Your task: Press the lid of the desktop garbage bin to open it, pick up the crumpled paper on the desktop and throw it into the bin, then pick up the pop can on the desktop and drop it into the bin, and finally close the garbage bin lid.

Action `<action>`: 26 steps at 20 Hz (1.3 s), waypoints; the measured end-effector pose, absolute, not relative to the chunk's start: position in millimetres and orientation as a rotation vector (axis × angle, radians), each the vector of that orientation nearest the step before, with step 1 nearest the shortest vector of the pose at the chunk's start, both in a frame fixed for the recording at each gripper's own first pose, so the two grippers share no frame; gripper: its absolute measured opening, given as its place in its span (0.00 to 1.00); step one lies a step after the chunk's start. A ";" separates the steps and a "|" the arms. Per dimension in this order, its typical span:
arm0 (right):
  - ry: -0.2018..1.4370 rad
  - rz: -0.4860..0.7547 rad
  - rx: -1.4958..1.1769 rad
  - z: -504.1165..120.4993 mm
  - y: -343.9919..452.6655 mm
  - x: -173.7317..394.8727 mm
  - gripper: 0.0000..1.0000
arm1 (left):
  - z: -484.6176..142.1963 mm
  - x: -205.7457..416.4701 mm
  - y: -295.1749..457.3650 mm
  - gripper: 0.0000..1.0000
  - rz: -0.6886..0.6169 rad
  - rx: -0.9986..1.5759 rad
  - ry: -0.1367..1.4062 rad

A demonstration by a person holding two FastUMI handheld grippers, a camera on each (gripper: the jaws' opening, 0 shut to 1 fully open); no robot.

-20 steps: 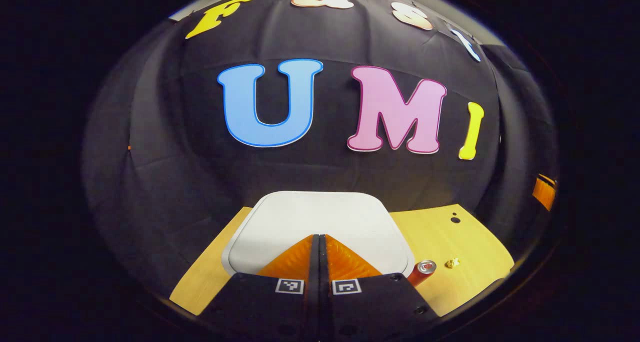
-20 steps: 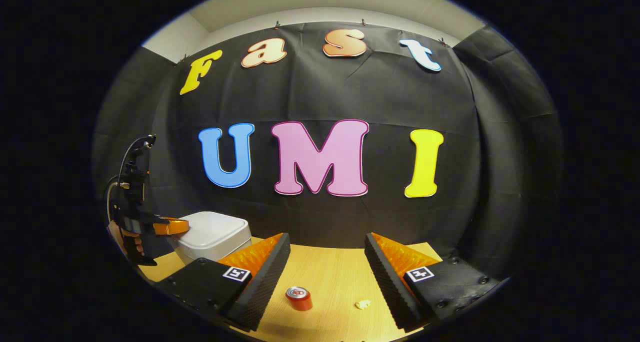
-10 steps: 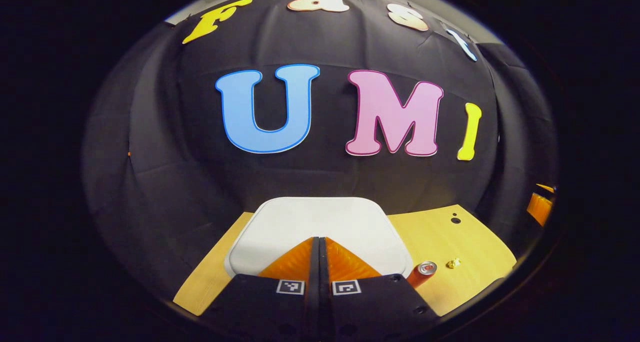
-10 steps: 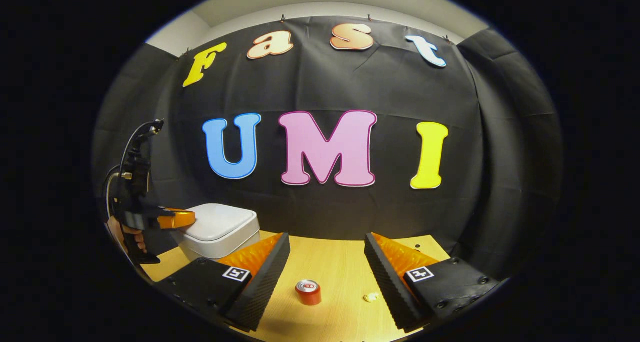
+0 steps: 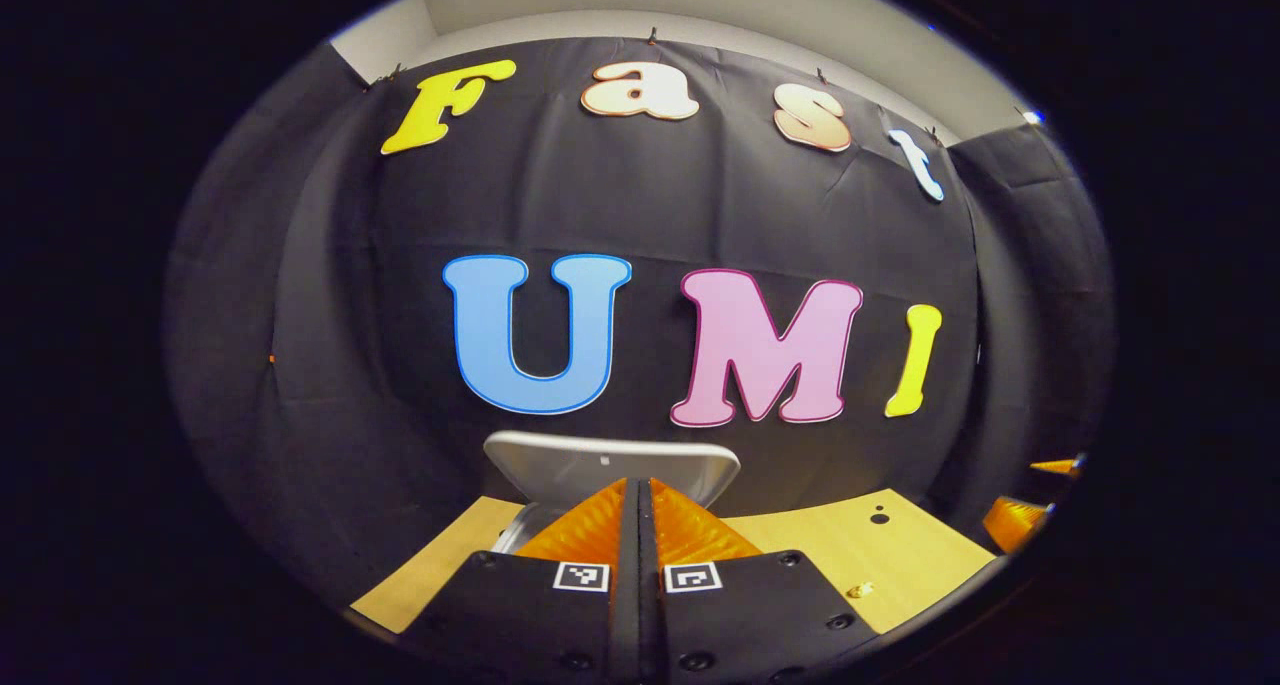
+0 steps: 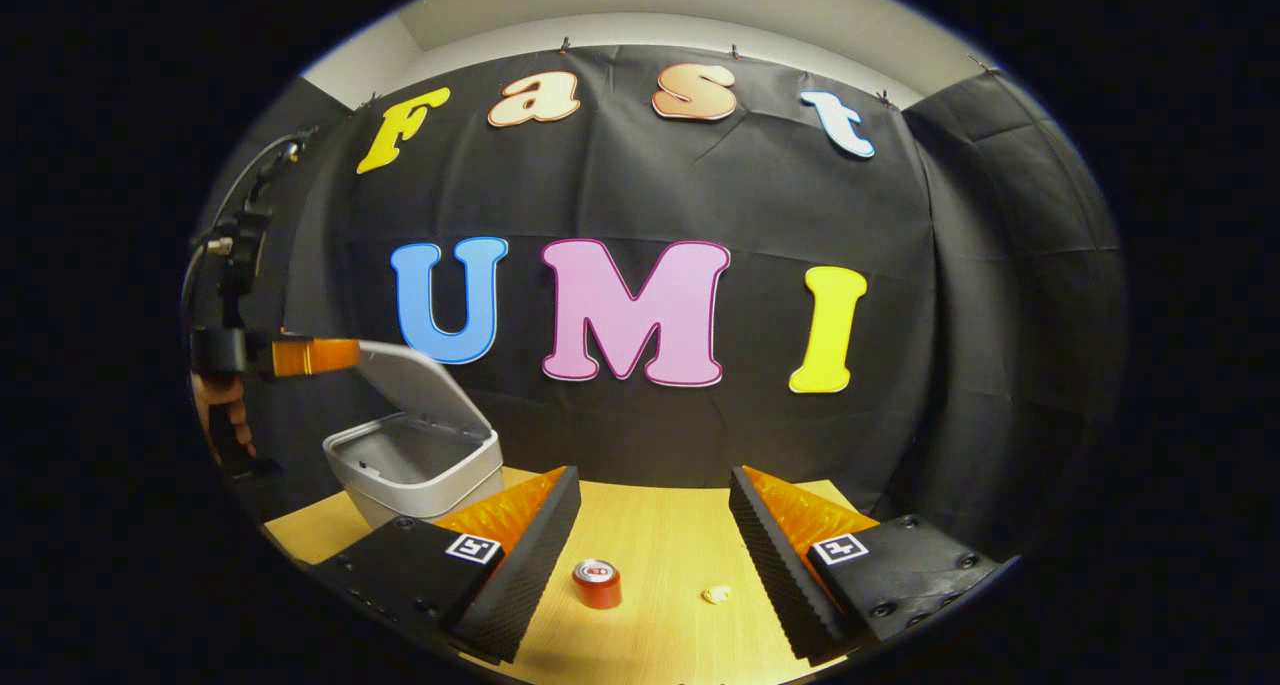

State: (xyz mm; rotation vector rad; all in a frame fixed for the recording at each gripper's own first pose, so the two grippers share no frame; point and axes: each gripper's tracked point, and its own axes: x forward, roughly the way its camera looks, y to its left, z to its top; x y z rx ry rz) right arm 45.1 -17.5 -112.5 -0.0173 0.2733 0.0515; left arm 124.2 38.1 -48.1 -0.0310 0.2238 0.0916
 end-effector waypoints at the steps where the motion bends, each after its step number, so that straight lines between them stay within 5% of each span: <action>1: 0.275 0.048 -0.019 -113.1 -18.1 43.1 0.96 | -42.5 119.0 32.8 0.06 0.089 -0.046 0.220; 5: 0.285 0.045 -0.029 -114.5 -16.5 35.3 0.96 | -30.1 91.4 14.1 0.09 0.065 -0.064 0.198; 7: 0.289 0.039 -0.032 -115.3 -18.0 32.3 0.96 | -28.5 78.7 9.7 0.22 0.056 -0.065 0.187; 11: 0.325 0.022 -0.014 -124.4 -20.7 27.4 0.96 | -20.2 63.5 -4.0 0.88 0.007 -0.032 0.130; 12: 0.334 0.020 -0.010 -126.6 -21.2 25.7 0.96 | -19.9 61.6 -8.6 0.95 -0.006 -0.021 0.121; 26: 0.600 -0.047 -0.004 -225.2 -65.9 50.3 0.97 | -50.0 45.9 -43.5 0.95 -0.086 -0.017 0.202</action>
